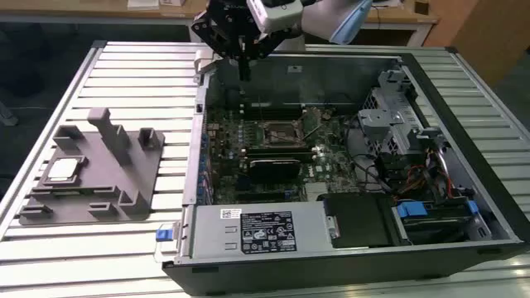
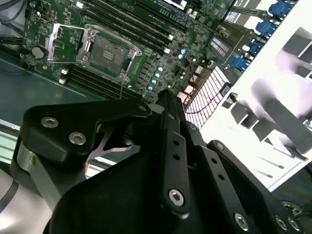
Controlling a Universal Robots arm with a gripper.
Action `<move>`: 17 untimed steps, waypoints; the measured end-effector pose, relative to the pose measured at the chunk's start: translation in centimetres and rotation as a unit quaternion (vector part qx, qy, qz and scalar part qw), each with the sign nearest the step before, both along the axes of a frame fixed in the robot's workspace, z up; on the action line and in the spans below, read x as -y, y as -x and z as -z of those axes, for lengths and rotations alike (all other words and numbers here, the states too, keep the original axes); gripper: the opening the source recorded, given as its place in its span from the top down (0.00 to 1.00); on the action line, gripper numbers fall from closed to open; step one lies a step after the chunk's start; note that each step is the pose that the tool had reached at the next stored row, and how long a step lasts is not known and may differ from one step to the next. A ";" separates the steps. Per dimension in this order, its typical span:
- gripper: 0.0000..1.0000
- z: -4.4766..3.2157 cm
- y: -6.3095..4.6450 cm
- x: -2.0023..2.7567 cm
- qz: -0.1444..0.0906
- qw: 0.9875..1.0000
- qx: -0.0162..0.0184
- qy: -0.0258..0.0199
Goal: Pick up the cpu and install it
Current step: 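Reach for the cpu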
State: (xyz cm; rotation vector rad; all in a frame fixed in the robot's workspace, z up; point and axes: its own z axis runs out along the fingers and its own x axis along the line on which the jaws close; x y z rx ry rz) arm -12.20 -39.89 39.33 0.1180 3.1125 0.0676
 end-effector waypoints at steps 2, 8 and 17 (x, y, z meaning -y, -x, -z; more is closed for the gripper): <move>0.89 0.00 0.0 0.00 0.000 1.000 0.000 0.000; 0.89 0.00 0.1 0.00 0.000 1.000 0.000 0.000; 0.89 0.00 0.7 0.00 0.000 1.000 0.000 0.000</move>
